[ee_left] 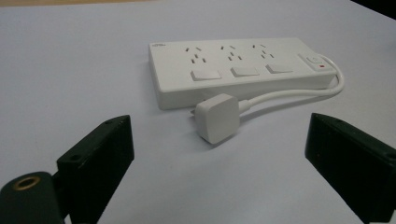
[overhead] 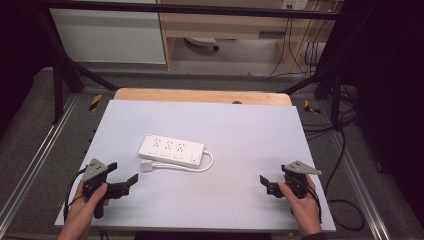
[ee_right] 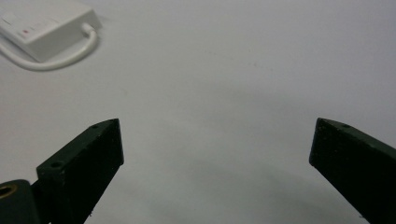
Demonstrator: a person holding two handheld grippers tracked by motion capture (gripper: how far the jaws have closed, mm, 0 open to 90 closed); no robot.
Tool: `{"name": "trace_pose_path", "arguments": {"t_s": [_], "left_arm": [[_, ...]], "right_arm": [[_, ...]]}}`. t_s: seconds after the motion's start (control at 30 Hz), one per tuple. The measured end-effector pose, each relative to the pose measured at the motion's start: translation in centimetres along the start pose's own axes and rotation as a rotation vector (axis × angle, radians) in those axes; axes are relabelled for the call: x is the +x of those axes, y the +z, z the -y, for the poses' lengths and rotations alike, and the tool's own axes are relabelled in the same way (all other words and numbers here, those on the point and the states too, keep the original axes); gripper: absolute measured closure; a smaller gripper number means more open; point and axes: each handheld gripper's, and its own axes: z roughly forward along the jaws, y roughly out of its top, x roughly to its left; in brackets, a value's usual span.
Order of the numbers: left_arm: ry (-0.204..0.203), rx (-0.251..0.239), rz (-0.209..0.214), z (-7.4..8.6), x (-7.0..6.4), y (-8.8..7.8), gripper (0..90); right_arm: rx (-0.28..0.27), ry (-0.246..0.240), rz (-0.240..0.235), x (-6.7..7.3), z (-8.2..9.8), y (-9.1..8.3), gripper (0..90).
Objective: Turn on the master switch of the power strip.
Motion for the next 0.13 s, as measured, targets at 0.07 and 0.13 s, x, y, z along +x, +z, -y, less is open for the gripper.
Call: {"name": "trace_pose_path", "arguments": {"t_s": [0.07, 0.13], "left_arm": [[0.002, -0.002, 0.000, 0.0, -0.1, 0.1, 8.0], [0.008, -0.004, -0.001, -0.1, -0.3, 0.2, 8.0]], "right_arm": [[0.042, -0.012, 0.023, 0.0, 0.1, 0.7, 3.4], [0.071, -0.028, 0.028, 0.0, 0.2, 1.2, 3.1]]}}
